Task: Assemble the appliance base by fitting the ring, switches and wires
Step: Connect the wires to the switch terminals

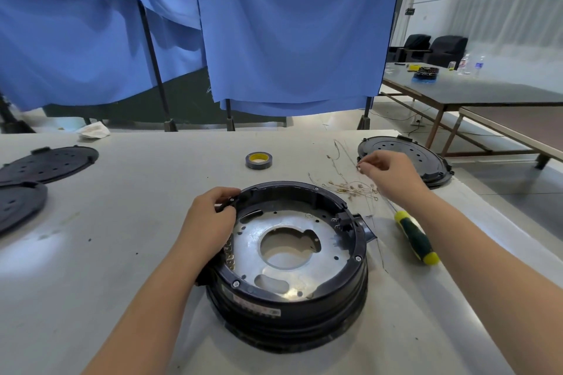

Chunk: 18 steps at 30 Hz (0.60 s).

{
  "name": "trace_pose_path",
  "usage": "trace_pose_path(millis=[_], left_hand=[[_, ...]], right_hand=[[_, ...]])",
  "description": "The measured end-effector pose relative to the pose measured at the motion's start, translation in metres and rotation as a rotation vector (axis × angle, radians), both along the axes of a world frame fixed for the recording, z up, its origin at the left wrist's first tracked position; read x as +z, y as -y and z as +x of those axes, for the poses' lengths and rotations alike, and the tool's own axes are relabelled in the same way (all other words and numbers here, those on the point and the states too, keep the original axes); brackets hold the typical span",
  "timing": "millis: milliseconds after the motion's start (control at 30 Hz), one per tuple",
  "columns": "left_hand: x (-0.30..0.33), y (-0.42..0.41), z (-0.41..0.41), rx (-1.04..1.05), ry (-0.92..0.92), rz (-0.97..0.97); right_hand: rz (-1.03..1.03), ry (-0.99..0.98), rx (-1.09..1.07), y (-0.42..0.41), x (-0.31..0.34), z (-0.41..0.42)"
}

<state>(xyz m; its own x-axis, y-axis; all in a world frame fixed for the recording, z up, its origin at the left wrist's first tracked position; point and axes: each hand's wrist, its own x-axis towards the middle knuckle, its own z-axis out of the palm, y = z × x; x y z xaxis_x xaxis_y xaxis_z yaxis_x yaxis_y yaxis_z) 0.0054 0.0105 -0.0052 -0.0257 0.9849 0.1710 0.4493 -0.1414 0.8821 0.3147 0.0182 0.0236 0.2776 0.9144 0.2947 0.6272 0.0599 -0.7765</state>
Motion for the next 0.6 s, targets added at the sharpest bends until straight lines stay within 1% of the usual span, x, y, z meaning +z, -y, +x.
trace_pose_path(millis=[167, 300, 400, 500, 600], left_hand=[[0.000, 0.005, 0.004, 0.001, 0.028, -0.006], [0.001, 0.009, 0.005, -0.001, 0.014, 0.003], [0.003, 0.013, 0.005, -0.013, -0.030, 0.099], [0.009, 0.020, 0.008, -0.061, -0.015, 0.175], [0.017, 0.027, 0.010, -0.140, 0.023, 0.147]], right_hand=[[0.175, -0.146, -0.001, 0.014, 0.025, -0.009], [0.205, -0.253, 0.053, 0.024, 0.040, -0.019], [0.203, -0.340, 0.119, 0.031, 0.051, -0.027], [0.168, -0.580, 0.257, 0.038, 0.061, -0.037], [0.066, -0.882, 0.428, 0.043, 0.064, -0.049]])
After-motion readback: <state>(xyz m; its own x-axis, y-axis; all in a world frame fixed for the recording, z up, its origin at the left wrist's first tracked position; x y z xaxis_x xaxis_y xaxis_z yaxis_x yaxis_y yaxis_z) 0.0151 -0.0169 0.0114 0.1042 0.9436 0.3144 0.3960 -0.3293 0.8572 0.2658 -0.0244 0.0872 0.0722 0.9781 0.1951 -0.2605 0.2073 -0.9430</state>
